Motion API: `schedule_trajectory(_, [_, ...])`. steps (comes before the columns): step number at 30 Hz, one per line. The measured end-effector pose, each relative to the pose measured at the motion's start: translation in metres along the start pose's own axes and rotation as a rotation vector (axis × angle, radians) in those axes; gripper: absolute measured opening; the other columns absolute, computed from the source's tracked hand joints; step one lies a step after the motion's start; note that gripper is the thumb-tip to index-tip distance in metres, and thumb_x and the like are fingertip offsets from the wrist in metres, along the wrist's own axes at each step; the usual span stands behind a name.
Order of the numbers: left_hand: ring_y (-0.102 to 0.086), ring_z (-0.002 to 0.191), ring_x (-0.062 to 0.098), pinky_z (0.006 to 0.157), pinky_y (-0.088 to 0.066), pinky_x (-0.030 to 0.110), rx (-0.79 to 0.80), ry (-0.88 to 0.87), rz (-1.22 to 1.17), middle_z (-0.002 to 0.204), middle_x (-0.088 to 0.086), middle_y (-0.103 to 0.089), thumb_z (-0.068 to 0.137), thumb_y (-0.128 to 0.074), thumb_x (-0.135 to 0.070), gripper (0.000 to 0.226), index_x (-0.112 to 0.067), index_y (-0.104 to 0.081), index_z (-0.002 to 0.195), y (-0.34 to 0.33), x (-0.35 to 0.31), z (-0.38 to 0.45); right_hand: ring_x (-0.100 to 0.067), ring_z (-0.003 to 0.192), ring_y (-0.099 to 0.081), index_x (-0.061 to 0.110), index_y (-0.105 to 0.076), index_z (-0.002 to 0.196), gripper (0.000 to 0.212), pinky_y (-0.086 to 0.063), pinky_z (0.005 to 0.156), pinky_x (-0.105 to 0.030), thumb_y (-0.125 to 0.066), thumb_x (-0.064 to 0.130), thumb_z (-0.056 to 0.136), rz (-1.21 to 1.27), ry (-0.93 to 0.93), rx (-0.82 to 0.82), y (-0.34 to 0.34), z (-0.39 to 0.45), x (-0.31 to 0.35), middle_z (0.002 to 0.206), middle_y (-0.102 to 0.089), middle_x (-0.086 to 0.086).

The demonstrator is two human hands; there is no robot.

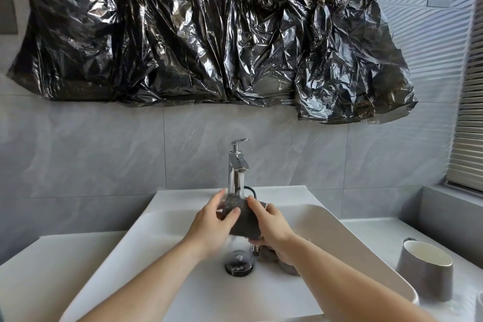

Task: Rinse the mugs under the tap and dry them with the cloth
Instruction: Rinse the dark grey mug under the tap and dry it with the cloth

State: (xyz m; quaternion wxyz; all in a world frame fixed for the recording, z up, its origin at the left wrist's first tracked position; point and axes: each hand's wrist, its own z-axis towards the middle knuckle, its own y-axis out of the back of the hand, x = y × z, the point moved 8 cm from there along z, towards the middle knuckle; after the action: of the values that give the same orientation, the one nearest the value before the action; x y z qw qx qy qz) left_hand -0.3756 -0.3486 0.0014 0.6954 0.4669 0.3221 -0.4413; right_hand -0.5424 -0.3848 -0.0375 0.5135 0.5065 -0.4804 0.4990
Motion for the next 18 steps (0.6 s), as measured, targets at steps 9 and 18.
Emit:
schedule_trajectory(9, [-0.062,0.076,0.023,0.080,-0.053,0.042,0.062,-0.137,0.161,0.084,0.003,-0.074,0.102,-0.062,-0.022,0.013,-0.015,-0.069,0.092,-0.006,-0.006,-0.003,-0.027,0.103,-0.070,0.015,-0.057,0.119,0.040,-0.061,0.094,-0.051,-0.057,0.051,0.100,-0.084,-0.034,-0.028,0.005,0.000,-0.003,0.114,-0.068,-0.011])
schedule_trajectory(18, [-0.031,0.099,-0.021,0.084,-0.022,0.026,0.024,-0.432,0.578,0.077,-0.020,-0.046,0.100,-0.062,-0.032,0.006,-0.028,-0.067,0.101,-0.011,-0.030,-0.015,-0.019,0.086,-0.064,0.017,-0.062,0.097,0.039,-0.045,0.069,-0.031,-0.057,0.055,0.099,-0.186,0.148,-0.184,0.020,0.000,0.019,0.096,-0.071,-0.002])
